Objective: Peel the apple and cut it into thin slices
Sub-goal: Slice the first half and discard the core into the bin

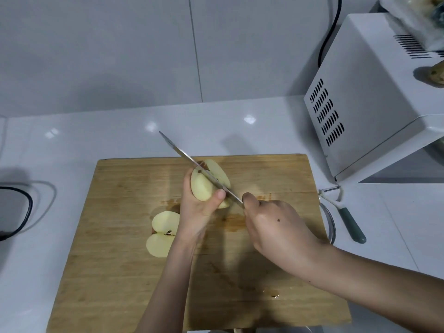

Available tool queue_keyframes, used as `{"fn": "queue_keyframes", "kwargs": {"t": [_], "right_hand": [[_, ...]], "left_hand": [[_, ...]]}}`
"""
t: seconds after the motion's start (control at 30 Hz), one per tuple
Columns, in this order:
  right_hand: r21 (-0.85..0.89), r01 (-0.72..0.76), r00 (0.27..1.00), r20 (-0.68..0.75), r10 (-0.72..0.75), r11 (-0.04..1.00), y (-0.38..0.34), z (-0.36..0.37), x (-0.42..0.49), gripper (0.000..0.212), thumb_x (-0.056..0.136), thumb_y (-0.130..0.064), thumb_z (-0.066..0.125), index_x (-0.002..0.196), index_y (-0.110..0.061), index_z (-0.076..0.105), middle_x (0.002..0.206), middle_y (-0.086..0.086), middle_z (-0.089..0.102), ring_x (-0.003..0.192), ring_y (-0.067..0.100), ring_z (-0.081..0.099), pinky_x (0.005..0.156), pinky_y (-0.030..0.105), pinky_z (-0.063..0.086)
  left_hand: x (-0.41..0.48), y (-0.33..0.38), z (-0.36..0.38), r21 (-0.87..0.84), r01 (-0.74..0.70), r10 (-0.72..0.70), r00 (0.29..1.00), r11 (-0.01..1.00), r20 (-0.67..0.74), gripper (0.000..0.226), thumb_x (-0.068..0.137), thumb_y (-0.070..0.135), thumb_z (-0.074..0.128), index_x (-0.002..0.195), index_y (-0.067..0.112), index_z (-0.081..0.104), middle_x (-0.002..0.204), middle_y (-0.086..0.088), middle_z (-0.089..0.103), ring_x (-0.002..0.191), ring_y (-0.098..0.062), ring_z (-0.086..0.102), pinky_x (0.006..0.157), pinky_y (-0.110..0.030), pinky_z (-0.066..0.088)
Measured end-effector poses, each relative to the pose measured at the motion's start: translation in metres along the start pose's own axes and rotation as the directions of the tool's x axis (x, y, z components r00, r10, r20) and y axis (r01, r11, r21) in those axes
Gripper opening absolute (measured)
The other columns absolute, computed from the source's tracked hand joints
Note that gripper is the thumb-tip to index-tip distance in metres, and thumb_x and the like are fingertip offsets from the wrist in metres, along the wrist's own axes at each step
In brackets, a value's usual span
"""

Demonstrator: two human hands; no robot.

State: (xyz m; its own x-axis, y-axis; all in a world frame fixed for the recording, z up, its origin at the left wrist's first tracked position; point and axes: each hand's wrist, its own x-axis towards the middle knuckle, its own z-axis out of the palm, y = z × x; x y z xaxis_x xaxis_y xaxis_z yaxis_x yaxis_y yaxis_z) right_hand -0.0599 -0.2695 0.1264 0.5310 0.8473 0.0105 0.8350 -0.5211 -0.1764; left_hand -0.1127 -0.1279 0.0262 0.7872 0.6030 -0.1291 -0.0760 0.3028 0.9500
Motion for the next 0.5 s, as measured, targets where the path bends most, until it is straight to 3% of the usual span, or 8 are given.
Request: {"fn": "queue_keyframes", "kwargs": {"t": [0.1, 0.17, 0.23, 0.3, 0.4, 0.5], "right_hand": [[-0.028, -0.01, 1.0, -0.014, 0.009, 1.0, -0.001, 0.002, -0.001, 0.043, 0.032, 0.007, 0.078, 0.07, -0.003, 0.059, 0.033, -0.001, 0.043, 0.023, 0.018, 0.034, 0.041, 0.016, -0.005], [-0.064, 0.005, 1.0, -0.024, -0.006, 0.998, -0.001, 0.007, -0.003, 0.043, 0.031, 0.008, 0.075, 0.071, -0.002, 0.062, 0.036, 0.001, 0.045, 0.025, 0.018, 0.04, 0.042, 0.015, 0.01], [-0.081, 0.016, 0.999, -0.044, -0.019, 0.997, 0.001, 0.011, -0.004, 0.043, 0.031, 0.008, 0.073, 0.071, -0.002, 0.062, 0.038, 0.002, 0.046, 0.026, 0.019, 0.041, 0.043, 0.017, 0.015], [-0.068, 0.015, 0.999, -0.038, -0.018, 0.998, 0.002, 0.01, -0.005, 0.043, 0.031, 0.009, 0.073, 0.071, -0.001, 0.062, 0.037, 0.002, 0.045, 0.025, 0.018, 0.04, 0.043, 0.017, 0.014], [-0.042, 0.019, 1.0, -0.013, -0.019, 0.999, 0.003, 0.004, -0.006, 0.042, 0.03, 0.009, 0.071, 0.069, -0.003, 0.06, 0.036, 0.001, 0.044, 0.024, 0.018, 0.038, 0.042, 0.017, 0.011], [0.034, 0.02, 0.999, 0.027, -0.02, 0.999, 0.005, -0.001, -0.004, 0.04, 0.036, 0.009, 0.075, 0.07, -0.003, 0.059, 0.035, 0.0, 0.044, 0.024, 0.018, 0.038, 0.039, 0.018, -0.004]], "left_hand": [[0.001, 0.003, 0.01, -0.16, 0.113, -0.116, 0.993, 0.981, -0.013, 0.095, 0.051, 0.054, 0.086, 0.127, 0.014, 0.045, 0.104, 0.001, 0.066, 0.101, -0.017, 0.061, 0.089, -0.031, 0.052], [0.002, 0.005, 0.016, -0.298, 0.215, -0.238, 0.97, 0.93, -0.042, 0.072, 0.075, 0.047, 0.072, 0.129, 0.008, 0.046, 0.101, -0.005, 0.064, 0.1, -0.024, 0.06, 0.078, -0.031, 0.056], [0.002, 0.004, 0.018, -0.327, 0.25, -0.279, 0.959, 0.911, -0.042, 0.056, 0.088, 0.039, 0.058, 0.13, 0.005, 0.046, 0.097, -0.006, 0.064, 0.097, -0.025, 0.059, 0.071, -0.029, 0.056], [-0.001, 0.005, 0.019, -0.288, 0.214, -0.234, 0.971, 0.934, -0.038, 0.071, 0.078, 0.046, 0.069, 0.129, 0.003, 0.045, 0.1, -0.006, 0.065, 0.103, -0.025, 0.058, 0.083, -0.034, 0.055], [-0.004, 0.003, 0.014, -0.176, 0.147, -0.143, 0.989, 0.973, 0.035, 0.111, 0.055, 0.059, 0.082, 0.133, -0.005, 0.035, 0.114, -0.016, 0.054, 0.112, -0.032, 0.05, 0.102, -0.051, 0.038], [-0.003, 0.006, 0.012, -0.191, 0.151, -0.136, 0.987, 0.97, 0.09, 0.113, 0.048, 0.06, 0.085, 0.132, 0.0, 0.037, 0.112, -0.015, 0.057, 0.109, -0.03, 0.055, 0.097, -0.044, 0.045]]}}
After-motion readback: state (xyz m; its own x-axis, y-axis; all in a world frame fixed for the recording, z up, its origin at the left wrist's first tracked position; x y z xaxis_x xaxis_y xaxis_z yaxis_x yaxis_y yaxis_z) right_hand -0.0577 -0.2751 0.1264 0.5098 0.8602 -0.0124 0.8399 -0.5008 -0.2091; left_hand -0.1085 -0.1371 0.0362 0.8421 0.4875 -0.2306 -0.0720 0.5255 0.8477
